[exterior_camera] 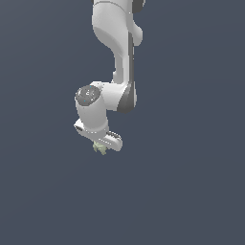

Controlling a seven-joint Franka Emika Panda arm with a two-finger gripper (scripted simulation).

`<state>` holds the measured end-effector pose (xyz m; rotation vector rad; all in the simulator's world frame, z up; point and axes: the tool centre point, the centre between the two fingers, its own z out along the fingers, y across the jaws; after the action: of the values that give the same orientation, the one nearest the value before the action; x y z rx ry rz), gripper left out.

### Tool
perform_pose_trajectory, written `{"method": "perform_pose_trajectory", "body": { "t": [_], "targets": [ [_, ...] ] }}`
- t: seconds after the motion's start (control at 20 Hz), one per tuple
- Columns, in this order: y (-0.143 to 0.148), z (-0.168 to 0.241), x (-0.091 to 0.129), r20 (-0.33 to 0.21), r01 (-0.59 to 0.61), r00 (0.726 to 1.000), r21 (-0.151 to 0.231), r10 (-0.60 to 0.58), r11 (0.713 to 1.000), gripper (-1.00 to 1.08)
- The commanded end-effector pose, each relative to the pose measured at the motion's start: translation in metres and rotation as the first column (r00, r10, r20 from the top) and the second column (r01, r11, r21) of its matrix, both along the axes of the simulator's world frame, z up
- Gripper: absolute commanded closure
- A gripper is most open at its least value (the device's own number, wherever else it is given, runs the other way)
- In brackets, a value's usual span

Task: Pick up the object and move it to a goal position.

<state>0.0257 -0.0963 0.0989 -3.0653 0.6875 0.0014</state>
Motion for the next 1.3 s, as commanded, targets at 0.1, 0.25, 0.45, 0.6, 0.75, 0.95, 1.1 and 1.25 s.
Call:
{"method": "perform_pose_trajectory", "body": {
  "t": [0.1,0.25,0.45,0.6,0.75,0.95,1.1,1.25],
  "targets": [
    [0.016,0.044,-0.003,0.001,0.0,1.0,0.0,0.0,1.0,1.08],
    [0.029,0.078,-0.005,0.001,0.0,1.0,0.0,0.0,1.0,1.08],
    [0.046,0.125,-0.008,0.001,0.001,1.0,-0.001,-0.001,1.0,1.08],
    [0.059,0.16,-0.01,0.001,0.001,1.0,-0.001,-0.001,1.0,1.08],
    [0.071,0.195,-0.012,0.001,0.001,1.0,-0.002,-0.001,1.0,1.08],
    [0.088,0.241,-0.014,0.001,0.001,1.0,-0.002,-0.001,1.0,1.08],
    [0.1,0.273,-0.015,0.001,0.001,1.0,-0.002,-0.001,1.0,1.08],
    [0.112,0.304,-0.016,0.001,0.001,1.0,-0.002,-0.001,1.0,1.08]
  ]
}}
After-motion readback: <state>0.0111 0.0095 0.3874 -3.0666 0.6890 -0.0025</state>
